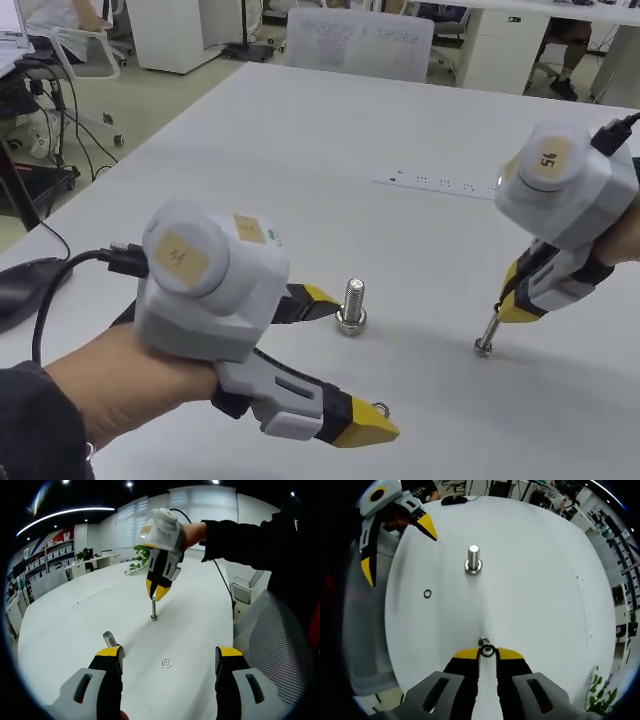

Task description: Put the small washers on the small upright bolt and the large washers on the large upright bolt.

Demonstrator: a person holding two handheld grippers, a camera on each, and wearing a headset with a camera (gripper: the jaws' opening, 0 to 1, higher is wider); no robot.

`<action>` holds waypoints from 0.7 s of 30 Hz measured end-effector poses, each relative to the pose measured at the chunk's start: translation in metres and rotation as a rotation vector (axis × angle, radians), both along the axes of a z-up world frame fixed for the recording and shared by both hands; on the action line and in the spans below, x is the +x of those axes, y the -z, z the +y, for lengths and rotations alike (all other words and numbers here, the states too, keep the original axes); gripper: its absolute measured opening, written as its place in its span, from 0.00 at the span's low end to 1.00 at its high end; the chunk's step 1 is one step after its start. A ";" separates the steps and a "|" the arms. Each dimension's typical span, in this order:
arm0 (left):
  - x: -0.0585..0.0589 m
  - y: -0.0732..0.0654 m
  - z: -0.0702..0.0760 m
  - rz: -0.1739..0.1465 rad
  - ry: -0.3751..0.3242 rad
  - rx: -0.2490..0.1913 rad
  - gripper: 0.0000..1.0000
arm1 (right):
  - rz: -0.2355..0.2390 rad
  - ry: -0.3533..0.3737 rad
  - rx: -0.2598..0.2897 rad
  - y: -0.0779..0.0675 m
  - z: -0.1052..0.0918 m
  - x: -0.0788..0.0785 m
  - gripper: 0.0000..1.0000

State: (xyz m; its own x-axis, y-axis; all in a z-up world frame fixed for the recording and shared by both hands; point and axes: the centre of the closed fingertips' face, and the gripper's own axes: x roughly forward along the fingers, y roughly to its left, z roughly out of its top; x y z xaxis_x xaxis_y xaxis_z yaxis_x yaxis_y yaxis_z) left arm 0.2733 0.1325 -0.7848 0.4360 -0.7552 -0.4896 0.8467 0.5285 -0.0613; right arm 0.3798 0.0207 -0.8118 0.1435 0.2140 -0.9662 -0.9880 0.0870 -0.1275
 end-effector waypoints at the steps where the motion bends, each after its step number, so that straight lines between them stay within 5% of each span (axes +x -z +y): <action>1: 0.000 0.000 0.000 0.000 0.000 0.000 0.75 | 0.004 0.000 -0.002 0.001 0.000 0.000 0.13; 21: 0.001 0.001 0.000 0.002 -0.002 0.006 0.75 | 0.022 0.000 -0.011 0.008 0.000 0.000 0.13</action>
State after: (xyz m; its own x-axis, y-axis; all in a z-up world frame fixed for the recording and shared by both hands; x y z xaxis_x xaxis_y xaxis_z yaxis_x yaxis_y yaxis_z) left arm 0.2742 0.1326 -0.7858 0.4368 -0.7510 -0.4952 0.8454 0.5308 -0.0594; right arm 0.3800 0.0206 -0.8199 0.1224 0.2029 -0.9715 -0.9906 0.0854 -0.1070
